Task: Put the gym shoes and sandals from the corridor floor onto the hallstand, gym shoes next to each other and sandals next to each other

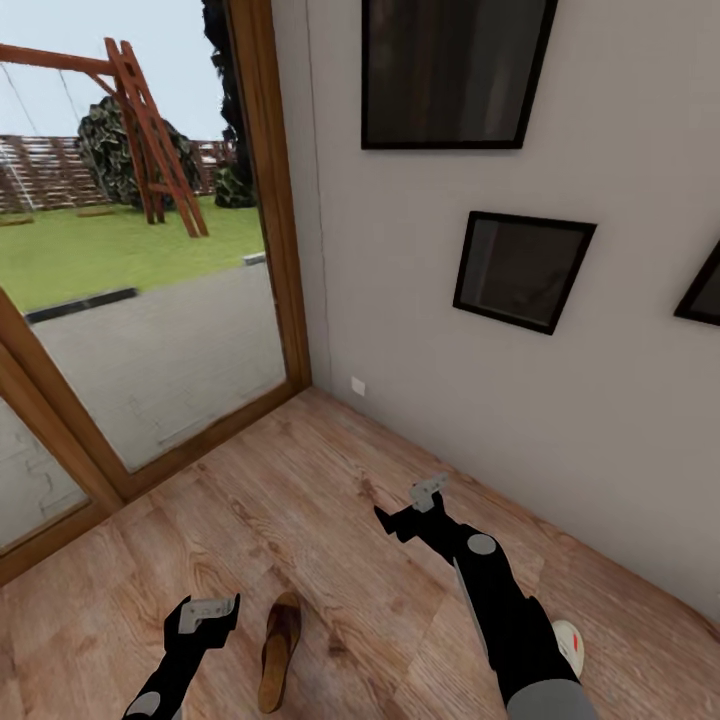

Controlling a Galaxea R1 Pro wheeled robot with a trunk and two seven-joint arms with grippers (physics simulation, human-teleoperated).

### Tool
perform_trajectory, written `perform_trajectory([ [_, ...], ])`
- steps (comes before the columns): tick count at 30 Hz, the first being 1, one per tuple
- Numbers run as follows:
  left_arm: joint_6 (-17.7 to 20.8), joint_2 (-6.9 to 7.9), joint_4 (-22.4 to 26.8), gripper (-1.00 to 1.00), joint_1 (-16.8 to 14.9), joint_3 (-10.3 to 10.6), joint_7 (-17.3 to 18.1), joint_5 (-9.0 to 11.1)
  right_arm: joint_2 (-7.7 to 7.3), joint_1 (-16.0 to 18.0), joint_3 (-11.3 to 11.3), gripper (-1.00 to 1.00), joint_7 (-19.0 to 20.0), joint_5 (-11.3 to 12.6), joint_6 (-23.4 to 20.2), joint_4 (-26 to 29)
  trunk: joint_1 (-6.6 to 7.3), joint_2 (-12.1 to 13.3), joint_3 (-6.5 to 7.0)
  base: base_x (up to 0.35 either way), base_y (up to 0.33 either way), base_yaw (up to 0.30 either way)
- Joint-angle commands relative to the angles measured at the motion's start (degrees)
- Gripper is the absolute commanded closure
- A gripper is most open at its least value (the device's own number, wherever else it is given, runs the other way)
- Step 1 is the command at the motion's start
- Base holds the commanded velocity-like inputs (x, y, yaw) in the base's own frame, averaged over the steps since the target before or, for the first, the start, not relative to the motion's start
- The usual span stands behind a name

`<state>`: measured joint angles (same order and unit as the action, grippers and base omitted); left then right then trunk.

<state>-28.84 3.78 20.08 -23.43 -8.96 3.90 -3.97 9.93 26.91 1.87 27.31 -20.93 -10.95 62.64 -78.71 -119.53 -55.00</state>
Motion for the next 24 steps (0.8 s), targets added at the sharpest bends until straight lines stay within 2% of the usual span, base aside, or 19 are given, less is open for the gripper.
perform_trajectory([
  [1, -0.2, -0.09, 0.0, -1.0, 0.0, -0.5, 0.4, -1.0, 0.07, 0.0, 0.2, -1.0, 0.5, -0.4, -0.2, 0.2, -0.22, -0.4, -0.23, 0.0, 0.0, 0.0],
  [8, -0.1, -0.31, 0.0, -1.0, -0.1, -0.5, 0.4, -4.0, 0.07, 0.0, 0.3, -1.0, 0.4, -0.3, -0.3, 0.4, -1.75, -3.2, -1.49, 0.0, 0.0, 0.0],
  [24, 0.0, 0.06, -0.1, -1.0, -0.2, -0.6, 0.5, -4.7, 0.07, 0.0, 0.3, -1.0, 0.4, -0.3, -0.6, 0.6, -5.27, -9.7, -4.38, 0.0, 0.0, 0.0],
])
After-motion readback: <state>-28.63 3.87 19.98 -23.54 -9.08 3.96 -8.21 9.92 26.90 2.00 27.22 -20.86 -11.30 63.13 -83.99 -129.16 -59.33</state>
